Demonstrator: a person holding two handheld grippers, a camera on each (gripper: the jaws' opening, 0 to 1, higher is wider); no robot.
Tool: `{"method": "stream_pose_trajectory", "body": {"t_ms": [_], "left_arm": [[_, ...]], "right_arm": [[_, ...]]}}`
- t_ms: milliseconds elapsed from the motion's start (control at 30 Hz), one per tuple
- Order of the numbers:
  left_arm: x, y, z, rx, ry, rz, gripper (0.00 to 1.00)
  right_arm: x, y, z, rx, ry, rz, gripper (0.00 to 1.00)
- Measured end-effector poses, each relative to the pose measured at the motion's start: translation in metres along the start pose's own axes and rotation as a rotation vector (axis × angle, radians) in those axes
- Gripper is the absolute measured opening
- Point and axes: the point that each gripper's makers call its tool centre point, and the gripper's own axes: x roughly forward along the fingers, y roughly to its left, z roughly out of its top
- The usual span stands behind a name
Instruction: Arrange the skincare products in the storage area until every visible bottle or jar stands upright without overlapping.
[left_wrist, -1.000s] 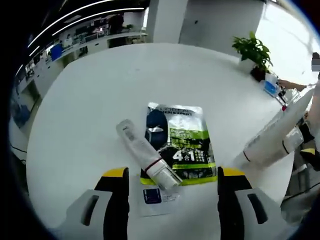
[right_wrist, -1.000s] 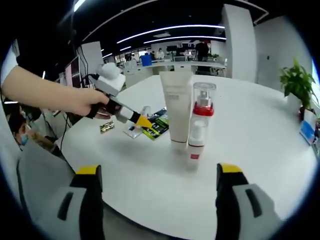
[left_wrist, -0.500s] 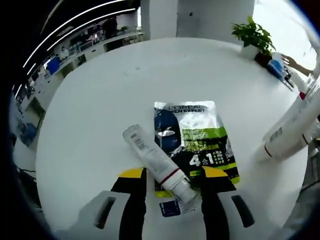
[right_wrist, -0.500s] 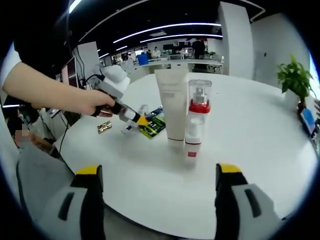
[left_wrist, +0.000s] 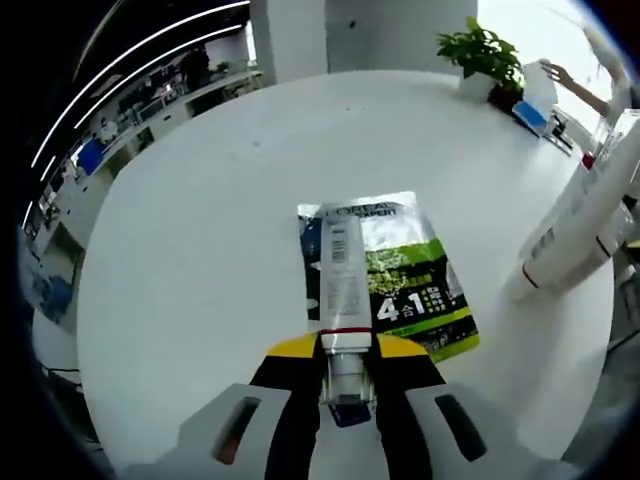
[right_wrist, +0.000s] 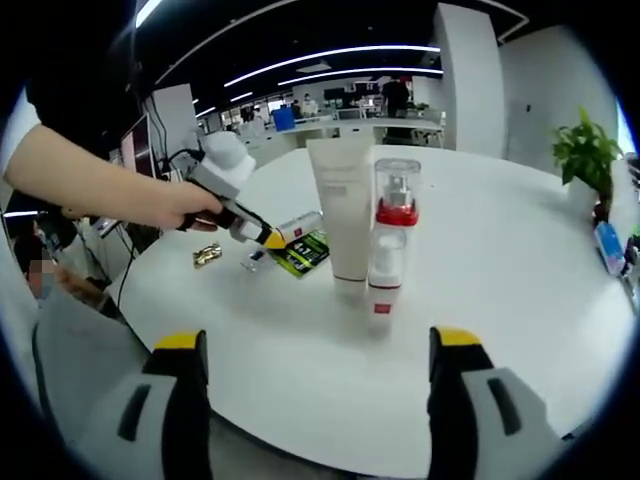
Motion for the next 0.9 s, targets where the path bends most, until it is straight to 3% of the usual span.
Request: {"method": "stream_pose_trajectory", "body": {"t_ms": [367,900], "left_arm": [[-0.023,0.0,0.0,0.013,-0.026,-0.056,0.16],[-0.075,-0.003,-0.015,0.123,-0.087,-0.102,0.16]], "right_arm": [[-0.001,0.0,0.002,0.015,-0.011,0.003,0.9],[-0.001,0.007,0.006,-0.029,-0.028,0.03,0.86]]}}
